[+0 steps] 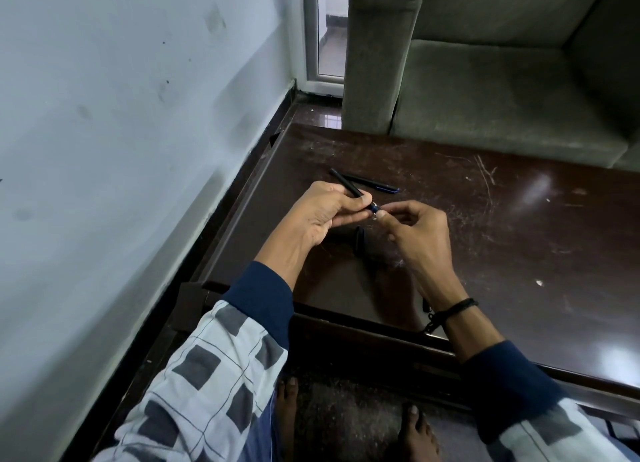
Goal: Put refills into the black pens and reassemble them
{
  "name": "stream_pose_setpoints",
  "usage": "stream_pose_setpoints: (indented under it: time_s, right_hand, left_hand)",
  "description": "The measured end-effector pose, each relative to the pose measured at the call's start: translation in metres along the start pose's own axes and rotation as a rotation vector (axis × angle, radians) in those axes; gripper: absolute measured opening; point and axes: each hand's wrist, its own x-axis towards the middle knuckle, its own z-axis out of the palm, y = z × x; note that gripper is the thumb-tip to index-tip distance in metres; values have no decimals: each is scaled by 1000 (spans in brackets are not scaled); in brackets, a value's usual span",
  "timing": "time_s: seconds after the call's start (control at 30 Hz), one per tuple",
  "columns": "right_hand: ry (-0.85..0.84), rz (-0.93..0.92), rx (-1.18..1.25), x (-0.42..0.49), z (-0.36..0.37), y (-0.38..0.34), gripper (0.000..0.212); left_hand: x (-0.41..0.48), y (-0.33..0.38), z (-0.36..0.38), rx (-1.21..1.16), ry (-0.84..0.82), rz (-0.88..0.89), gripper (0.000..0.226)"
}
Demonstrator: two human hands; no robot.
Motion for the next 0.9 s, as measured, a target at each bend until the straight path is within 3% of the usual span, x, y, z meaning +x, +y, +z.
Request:
stream_pose_setpoints:
  time_s: [0.1, 0.27, 0.37, 0.53, 0.67, 0.77, 0.9]
  right_hand:
    - [-8, -10, 17, 0, 0, 0, 19]
    - [-13, -1, -7, 1, 0, 2, 6]
    - [-21, -13, 22, 1, -1, 1, 21]
    - [-17, -2, 1, 1, 1, 1, 5]
    - [-31, -12, 12, 0, -1, -1, 25]
    - [-34, 4, 1, -1, 1, -1, 13]
    - [-38, -19, -1, 0, -1, -3, 34]
  left_hand:
    - [1, -1, -1, -5, -3, 11, 8]
    - [2, -2, -2, 8, -2, 4, 8]
    - [3, -1, -2, -2, -9, 2, 8]
    - [4, -2, -3, 8, -8, -4, 7]
    - [6, -3, -4, 1, -11, -5, 9]
    - [7, -3, -3, 6, -15, -5, 13]
    - [7, -3, -3, -4, -14, -5, 10]
